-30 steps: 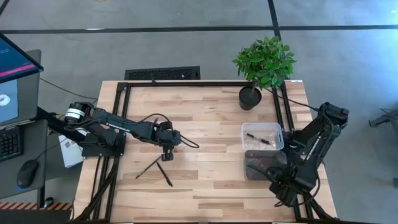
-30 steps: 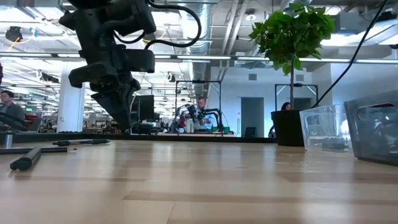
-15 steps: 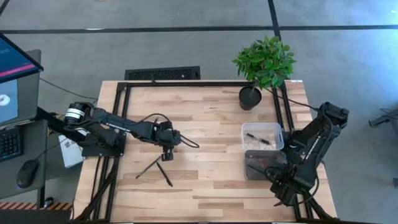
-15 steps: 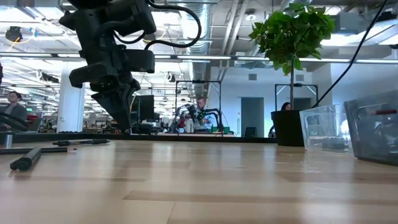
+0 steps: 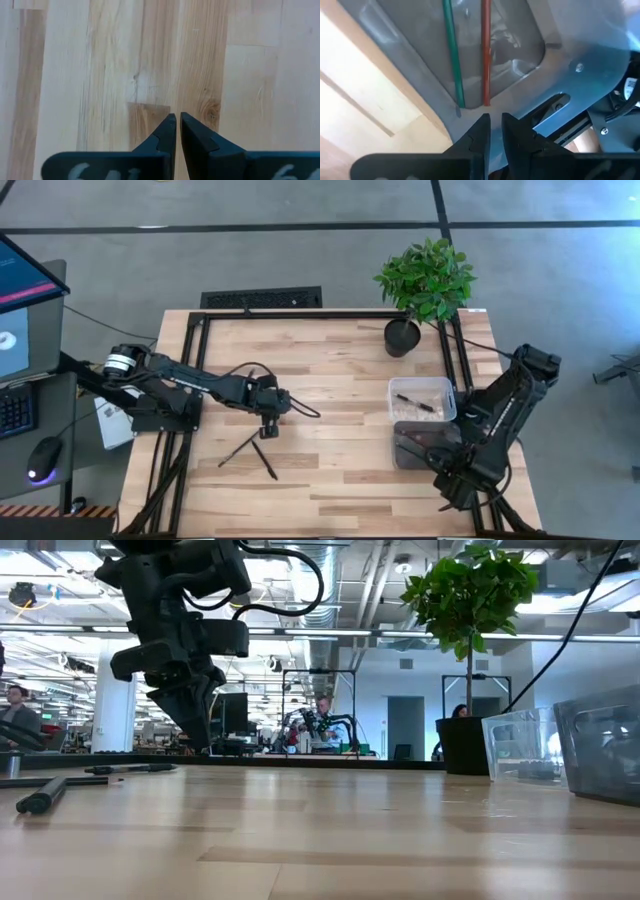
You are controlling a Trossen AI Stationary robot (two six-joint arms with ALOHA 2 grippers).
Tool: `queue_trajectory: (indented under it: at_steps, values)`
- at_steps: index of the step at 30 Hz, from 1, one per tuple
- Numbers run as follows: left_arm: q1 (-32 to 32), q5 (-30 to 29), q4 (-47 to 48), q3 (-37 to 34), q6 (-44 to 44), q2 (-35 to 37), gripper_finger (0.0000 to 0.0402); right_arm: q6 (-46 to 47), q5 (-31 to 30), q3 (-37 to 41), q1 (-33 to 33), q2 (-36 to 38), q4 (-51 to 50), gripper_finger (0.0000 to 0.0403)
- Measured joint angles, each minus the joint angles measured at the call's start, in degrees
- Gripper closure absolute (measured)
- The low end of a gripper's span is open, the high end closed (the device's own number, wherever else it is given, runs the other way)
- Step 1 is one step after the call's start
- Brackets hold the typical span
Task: Sort pens & pencils
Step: Put the bottom black pen into the white transparent bin
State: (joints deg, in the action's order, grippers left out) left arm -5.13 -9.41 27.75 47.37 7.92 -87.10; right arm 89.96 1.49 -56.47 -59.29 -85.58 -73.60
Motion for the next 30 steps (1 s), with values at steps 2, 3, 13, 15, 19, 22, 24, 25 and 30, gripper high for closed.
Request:
queue_trajectory:
  at_steps: [2,3,13,15,19,22,24,25,30]
  values:
    - [0.0,0.0,0.1,0.0,0.0,0.4,0.0386,0.0,-0.6,-0.8,1.3,0.0,-0.9,0.0331]
    - [-0.1,0.0,0.6,0.0,-0.1,0.9,0.0386,-0.2,-1.2,-1.3,2.1,0.0,-1.4,0.0331]
    - [-1.8,1.6,3.4,0.0,-1.5,9.9,0.0386,-13.3,-14.8,-11.0,16.5,0.0,-6.6,0.0331]
    - [-2.0,1.6,5.0,0.0,-1.4,12.3,0.0386,-18.4,-19.3,-12.9,20.7,0.0,-5.7,0.0331]
    - [-2.4,1.6,9.7,0.0,0.9,16.9,0.0386,-33.3,-23.0,-15.8,29.7,0.0,1.4,0.0331]
    - [-2.9,1.6,13.9,0.0,5.2,20.2,0.0386,-47.9,-22.5,-16.2,36.1,0.0,11.6,0.0331]
    - [-3.5,1.4,16.3,0.0,8.1,22.0,0.0386,-57.4,-20.7,-16.2,39.9,0.0,18.7,0.0330]
    - [-3.9,1.1,17.5,0.0,9.7,22.7,0.0386,-61.9,-19.4,-16.2,41.6,0.0,21.8,0.0329]
    - [-6.3,0.5,21.6,0.0,14.7,24.8,0.0386,-77.3,-14.4,-16.2,48.6,0.0,33.0,0.0294]
